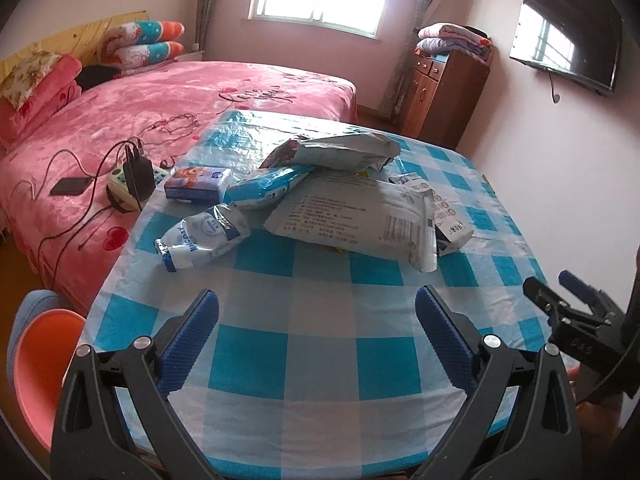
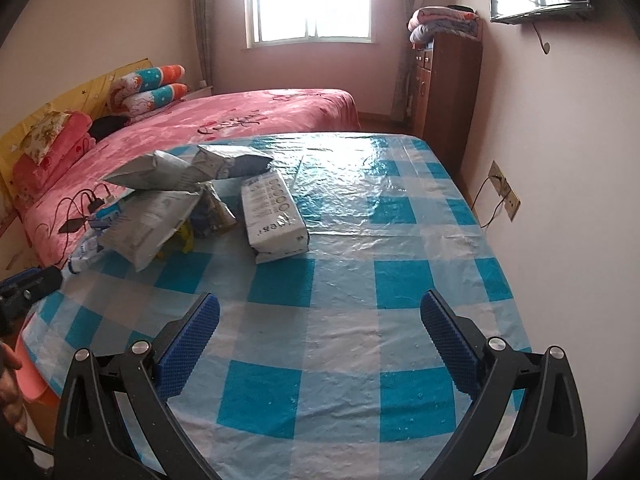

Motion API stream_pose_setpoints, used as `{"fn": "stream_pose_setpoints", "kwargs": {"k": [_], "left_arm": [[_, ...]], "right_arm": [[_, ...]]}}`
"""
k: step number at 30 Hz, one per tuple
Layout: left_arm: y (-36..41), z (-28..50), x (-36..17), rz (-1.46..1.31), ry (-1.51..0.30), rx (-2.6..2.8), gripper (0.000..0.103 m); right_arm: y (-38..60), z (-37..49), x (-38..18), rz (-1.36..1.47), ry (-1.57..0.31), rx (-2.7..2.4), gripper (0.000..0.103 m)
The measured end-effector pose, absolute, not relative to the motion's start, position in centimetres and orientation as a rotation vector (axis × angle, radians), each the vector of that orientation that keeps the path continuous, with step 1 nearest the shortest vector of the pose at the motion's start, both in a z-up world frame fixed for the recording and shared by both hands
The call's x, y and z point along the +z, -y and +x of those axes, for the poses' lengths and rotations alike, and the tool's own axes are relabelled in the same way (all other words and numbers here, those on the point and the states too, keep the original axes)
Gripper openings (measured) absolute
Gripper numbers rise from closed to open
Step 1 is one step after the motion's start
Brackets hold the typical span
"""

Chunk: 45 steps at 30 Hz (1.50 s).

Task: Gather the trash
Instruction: 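Move both tools toward the trash pile on the checked table, then grasp the white milk bag with the left tool while the right tool grasps the white tissue pack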

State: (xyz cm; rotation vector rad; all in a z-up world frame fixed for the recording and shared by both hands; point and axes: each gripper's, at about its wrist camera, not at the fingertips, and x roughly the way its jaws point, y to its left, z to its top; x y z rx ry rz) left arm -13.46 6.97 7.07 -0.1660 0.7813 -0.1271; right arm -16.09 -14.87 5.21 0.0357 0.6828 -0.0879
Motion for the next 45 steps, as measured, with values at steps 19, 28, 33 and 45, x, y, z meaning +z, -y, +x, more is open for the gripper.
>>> {"fn": "stream_pose_setpoints", "kwargs": {"k": [19, 28, 33, 45], "left_arm": [[-14.9, -9.2, 3.7, -0.298, -0.817, -0.041, 0.099], [-15.4, -6.0, 2.5, -0.228, -0.799, -0.044, 0.099], [-15.4, -4.1, 2.8, -0.105, -0.788, -0.123, 0.099], [-14.5, -2.1, 0.4, -0.028, -0.865, -0.231, 0.090]], "right_arm": [[17.3, -9.2, 3.1, 0.223, -0.774, 0.039, 0.099], [17.2, -5.1, 3.1, 0.288, -0.772, 0.126, 0.099], [16.7, -3.2, 3.0, 0.308, -0.779, 0.172, 0.099], [14.6, 0.0, 2.2, 0.194, -0.810, 0.188, 0.098]]}}
